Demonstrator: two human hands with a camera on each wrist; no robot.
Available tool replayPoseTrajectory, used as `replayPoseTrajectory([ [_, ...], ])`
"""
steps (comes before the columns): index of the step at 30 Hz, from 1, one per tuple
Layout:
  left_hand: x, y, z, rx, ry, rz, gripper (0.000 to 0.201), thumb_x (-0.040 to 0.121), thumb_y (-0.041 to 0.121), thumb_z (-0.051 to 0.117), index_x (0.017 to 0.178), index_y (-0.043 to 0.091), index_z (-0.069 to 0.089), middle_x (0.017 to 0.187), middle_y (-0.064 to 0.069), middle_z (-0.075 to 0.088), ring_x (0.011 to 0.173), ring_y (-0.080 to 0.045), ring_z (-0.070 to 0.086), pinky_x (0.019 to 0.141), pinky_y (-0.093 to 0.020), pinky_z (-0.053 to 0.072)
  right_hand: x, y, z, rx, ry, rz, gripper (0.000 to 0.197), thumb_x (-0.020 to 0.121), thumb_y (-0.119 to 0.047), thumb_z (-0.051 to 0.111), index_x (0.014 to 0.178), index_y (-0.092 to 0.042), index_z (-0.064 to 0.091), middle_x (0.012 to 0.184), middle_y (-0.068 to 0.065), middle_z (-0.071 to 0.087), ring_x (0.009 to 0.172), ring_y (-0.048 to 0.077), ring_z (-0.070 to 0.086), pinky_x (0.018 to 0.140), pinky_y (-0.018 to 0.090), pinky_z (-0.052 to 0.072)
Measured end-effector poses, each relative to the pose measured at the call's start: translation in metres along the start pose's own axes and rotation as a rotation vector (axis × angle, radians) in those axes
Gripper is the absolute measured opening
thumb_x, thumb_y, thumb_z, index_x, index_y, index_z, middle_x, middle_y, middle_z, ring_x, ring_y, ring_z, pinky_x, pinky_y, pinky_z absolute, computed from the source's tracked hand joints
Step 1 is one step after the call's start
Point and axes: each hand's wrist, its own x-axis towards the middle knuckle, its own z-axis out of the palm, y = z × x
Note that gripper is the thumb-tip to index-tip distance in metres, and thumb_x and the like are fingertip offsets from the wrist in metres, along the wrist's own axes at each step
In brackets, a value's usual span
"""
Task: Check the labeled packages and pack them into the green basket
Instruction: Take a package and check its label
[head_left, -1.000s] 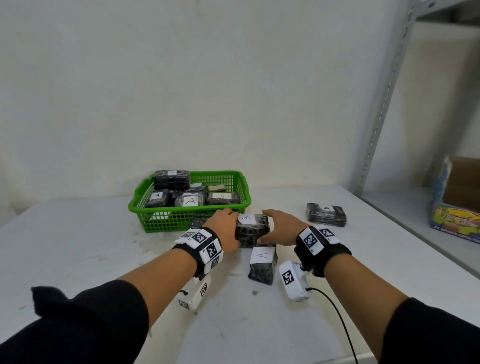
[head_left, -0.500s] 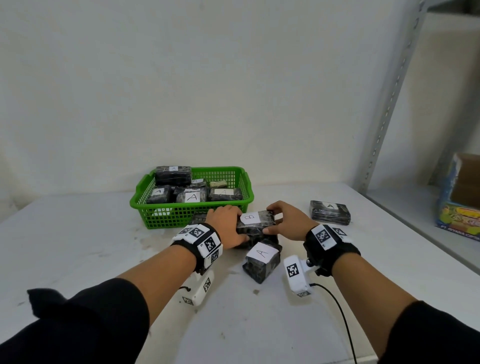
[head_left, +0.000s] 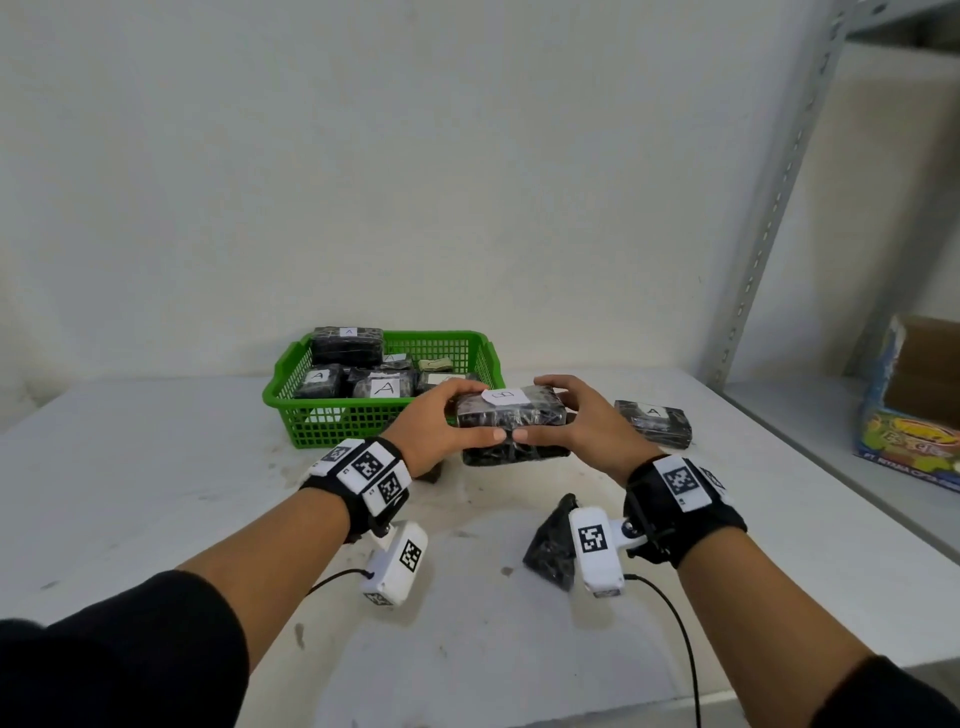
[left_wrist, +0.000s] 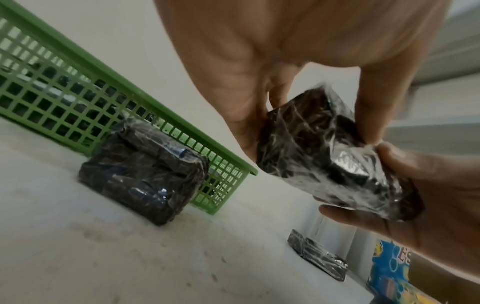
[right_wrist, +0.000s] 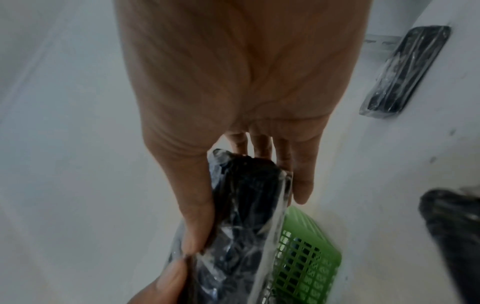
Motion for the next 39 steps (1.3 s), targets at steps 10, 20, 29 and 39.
replayPoseTrajectory([
  [10,-0.013,-0.009,-0.027,-0.298,0.040,-0.050,0.070,0.060,0.025,0.093,0.123,0.018,0.063,0.111,0.001,0.073,0.103,-0.014,0.070,0.087,-0.024,0.056,0.000,-0.005,0.022,0.110,-0.078,-0.016,0.078,0.074,-0.010,0.091,0.141,-0.018,0.053,0.132,0.000,0.066,0.113,0.007,0.068,0.088,0.019,0.057],
  [20,-0.018,-0.014,-0.031,-0.334,-0.014,-0.034,0.075,0.059,0.037,0.091,0.126,0.017,0.063,0.118,0.001,0.072,0.113,-0.016,0.066,0.107,-0.044,0.045,0.011,-0.013,0.037,0.211,-0.063,-0.063,0.085,0.063,-0.022,0.096,0.138,-0.014,0.056,0.126,0.004,0.071,0.115,0.020,0.071,0.101,0.040,0.058],
  [29,-0.016,-0.001,-0.030,-0.395,0.031,-0.002,0.064,0.065,0.043,0.086,0.118,0.013,0.068,0.114,-0.005,0.073,0.109,-0.024,0.068,0.105,-0.048,0.046,0.014,-0.014,0.043,0.298,-0.019,-0.065,0.057,0.077,-0.019,0.091,0.125,-0.005,0.065,0.115,0.014,0.076,0.106,0.033,0.075,0.090,0.041,0.061],
  [39,-0.017,-0.002,-0.036,-0.557,0.003,-0.043,0.079,0.056,0.034,0.092,0.122,0.002,0.062,0.118,-0.013,0.070,0.112,-0.030,0.067,0.101,-0.043,0.051,0.011,-0.008,0.031,0.317,-0.083,-0.069,0.069,0.069,-0.016,0.091,0.132,-0.010,0.064,0.123,0.009,0.075,0.114,0.023,0.072,0.098,0.040,0.058],
])
